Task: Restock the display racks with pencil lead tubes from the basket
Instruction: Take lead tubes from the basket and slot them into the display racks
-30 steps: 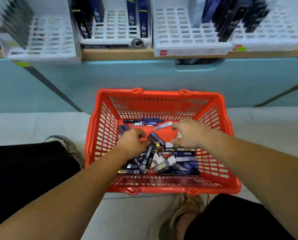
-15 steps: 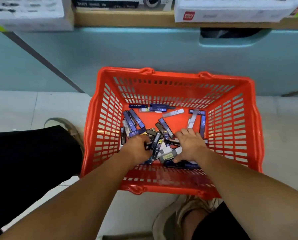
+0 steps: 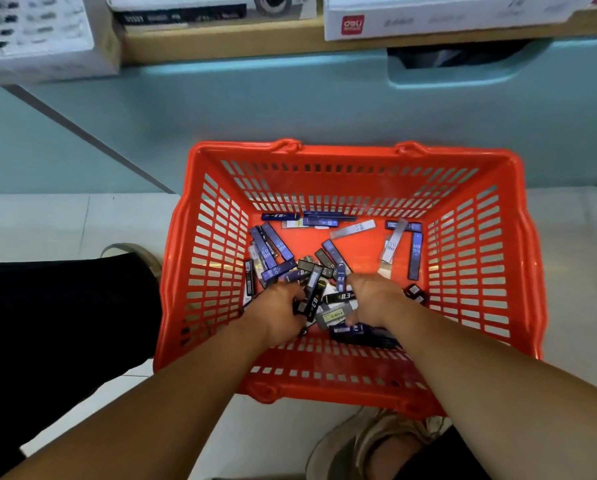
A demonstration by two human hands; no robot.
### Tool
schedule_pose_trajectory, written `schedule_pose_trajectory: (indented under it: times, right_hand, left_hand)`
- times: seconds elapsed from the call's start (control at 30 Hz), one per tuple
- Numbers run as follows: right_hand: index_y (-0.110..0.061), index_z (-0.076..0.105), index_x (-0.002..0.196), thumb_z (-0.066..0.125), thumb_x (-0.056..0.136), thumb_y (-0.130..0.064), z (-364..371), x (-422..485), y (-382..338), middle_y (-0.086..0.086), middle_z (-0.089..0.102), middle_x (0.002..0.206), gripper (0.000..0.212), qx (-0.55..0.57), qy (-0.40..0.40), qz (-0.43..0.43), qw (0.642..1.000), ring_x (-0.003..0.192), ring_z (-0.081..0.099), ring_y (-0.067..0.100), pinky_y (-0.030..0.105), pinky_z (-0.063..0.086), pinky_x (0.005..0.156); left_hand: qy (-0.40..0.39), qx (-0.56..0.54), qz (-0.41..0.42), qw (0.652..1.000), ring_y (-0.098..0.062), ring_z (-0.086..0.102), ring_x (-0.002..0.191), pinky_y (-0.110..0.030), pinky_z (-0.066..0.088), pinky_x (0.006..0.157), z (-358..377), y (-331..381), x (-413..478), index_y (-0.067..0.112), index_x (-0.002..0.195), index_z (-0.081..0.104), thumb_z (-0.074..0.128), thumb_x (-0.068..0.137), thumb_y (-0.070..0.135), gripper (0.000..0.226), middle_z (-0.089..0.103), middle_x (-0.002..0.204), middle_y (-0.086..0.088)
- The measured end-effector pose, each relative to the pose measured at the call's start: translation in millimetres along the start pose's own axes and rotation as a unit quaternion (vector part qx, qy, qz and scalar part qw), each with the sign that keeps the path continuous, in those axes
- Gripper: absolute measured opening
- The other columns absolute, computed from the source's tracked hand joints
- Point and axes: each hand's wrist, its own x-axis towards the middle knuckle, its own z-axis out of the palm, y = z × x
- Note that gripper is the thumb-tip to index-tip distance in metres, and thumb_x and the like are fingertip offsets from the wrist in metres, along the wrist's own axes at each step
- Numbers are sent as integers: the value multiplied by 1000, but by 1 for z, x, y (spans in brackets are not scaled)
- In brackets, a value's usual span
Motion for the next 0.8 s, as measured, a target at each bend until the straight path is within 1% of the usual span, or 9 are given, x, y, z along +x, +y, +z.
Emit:
schedule_pose_trajectory:
  times: [0.13,0.27,0.37,0.43,0.5,0.57,0.63,0.7,0.8]
  right_hand:
    - [-20,45,147,78,89,-40,-4,1,0,8,58,141,70,34,-25,-7,999,125,57,29,38,49,102]
    - [-22,44,150,73,94,-35,-13,1,10,7,55,145,65,100,-39,-4,994,127,56,28,38,48,106]
    - [-20,52,132,70,96,-37,-21,-2,25,4,60,126,44,132,-22,13,991,109,58,24,39,51,97]
    - [-20,52,127,66,98,-37,-22,-5,34,3,60,118,37,170,2,38,985,102,60,22,38,54,91]
    - [-18,50,127,62,101,-37,-23,-9,39,1,58,106,34,234,28,67,969,91,60,19,32,51,73]
    - [-17,49,127,58,103,-36,-23,-14,41,1,59,99,32,322,55,90,941,84,60,17,31,48,64]
    - [-18,50,127,58,104,-35,-23,-19,42,4,66,101,29,443,76,108,887,83,66,20,36,56,70]
    - [-16,55,127,59,104,-33,-22,-25,41,7,71,101,29,549,92,118,822,79,67,21,39,59,73]
    - [-17,59,129,60,104,-31,-20,-29,42,9,71,100,29,610,100,122,777,77,66,21,41,60,78]
  left_hand:
    - [-3,18,-1,1000,-22,64,112,-34,56,94,2,2,2,22,135,60,71,93,24,44,65,130,-3]
    - [-23,54,-6,998,-22,64,104,-36,57,87,6,4,7,19,129,58,72,92,26,40,63,123,-3]
    - [-23,67,-15,997,-23,63,106,-39,57,89,10,5,13,18,133,53,75,89,29,50,61,126,-4]
    - [-16,70,-29,997,-23,63,109,-40,57,91,12,6,19,18,133,50,79,85,37,59,59,126,-4]
    - [12,70,-41,997,-25,60,112,-41,55,93,14,10,26,19,132,46,82,81,45,68,57,127,-3]
    - [47,75,-46,995,-26,56,119,-42,54,97,15,16,35,19,134,41,84,76,54,80,54,130,-4]
    - [69,80,-61,993,-26,49,128,-45,53,101,18,23,44,20,141,35,82,70,66,98,49,137,-6]
    - [74,107,-78,988,-29,43,136,-48,52,102,23,32,52,20,151,24,78,66,77,116,44,143,-9]
    - [82,168,-81,979,-33,42,138,-48,50,102,30,45,62,15,156,14,74,68,80,125,43,147,-13]
